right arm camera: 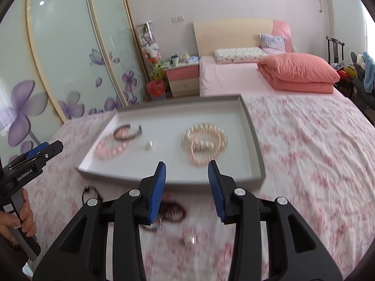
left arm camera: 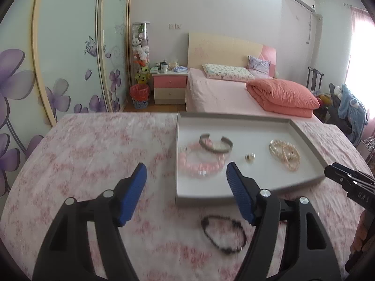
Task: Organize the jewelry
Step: 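Withdraw both tools from the tray toward the remaining jewelry, then grasp the white pearl pendant with the right tool, then grasp the black beaded bracelet with the left tool while the right tool holds the pendant, then carry the black beaded bracelet and pearl pendant into the grey tray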
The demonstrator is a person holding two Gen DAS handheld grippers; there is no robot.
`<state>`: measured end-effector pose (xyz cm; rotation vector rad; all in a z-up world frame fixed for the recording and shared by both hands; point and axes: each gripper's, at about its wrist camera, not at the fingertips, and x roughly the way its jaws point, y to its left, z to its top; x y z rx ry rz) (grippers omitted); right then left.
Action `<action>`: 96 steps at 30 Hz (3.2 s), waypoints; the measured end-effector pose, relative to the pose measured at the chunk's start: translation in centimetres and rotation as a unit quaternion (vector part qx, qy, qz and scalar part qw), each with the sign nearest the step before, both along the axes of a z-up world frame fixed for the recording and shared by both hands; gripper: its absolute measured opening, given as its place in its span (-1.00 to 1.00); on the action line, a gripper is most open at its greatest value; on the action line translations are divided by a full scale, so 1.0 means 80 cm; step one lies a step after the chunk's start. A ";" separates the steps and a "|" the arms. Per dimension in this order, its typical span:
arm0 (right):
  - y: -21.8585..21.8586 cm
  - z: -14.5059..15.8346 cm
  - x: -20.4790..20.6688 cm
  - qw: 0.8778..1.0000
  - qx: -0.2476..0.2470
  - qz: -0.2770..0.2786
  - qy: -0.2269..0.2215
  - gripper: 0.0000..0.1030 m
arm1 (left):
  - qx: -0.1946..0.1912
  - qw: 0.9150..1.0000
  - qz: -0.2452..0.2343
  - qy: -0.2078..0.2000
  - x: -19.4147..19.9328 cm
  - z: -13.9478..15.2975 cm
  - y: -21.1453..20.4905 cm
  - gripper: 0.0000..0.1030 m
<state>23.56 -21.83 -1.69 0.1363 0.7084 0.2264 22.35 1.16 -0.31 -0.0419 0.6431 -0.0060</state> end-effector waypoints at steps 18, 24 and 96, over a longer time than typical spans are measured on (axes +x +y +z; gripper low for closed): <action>0.013 -0.064 -0.038 0.994 -0.055 0.019 0.089 -0.24 | 0.036 0.996 -0.035 0.069 -0.045 -0.064 -0.016 0.47; 0.023 -0.065 -0.033 0.993 -0.074 0.018 0.085 -0.36 | 0.046 0.995 -0.046 0.074 -0.046 -0.069 -0.028 0.47; 0.013 -0.041 -0.056 0.997 -0.061 -0.004 0.040 -0.70 | -0.041 0.998 -0.026 0.050 -0.043 -0.031 -0.008 -0.91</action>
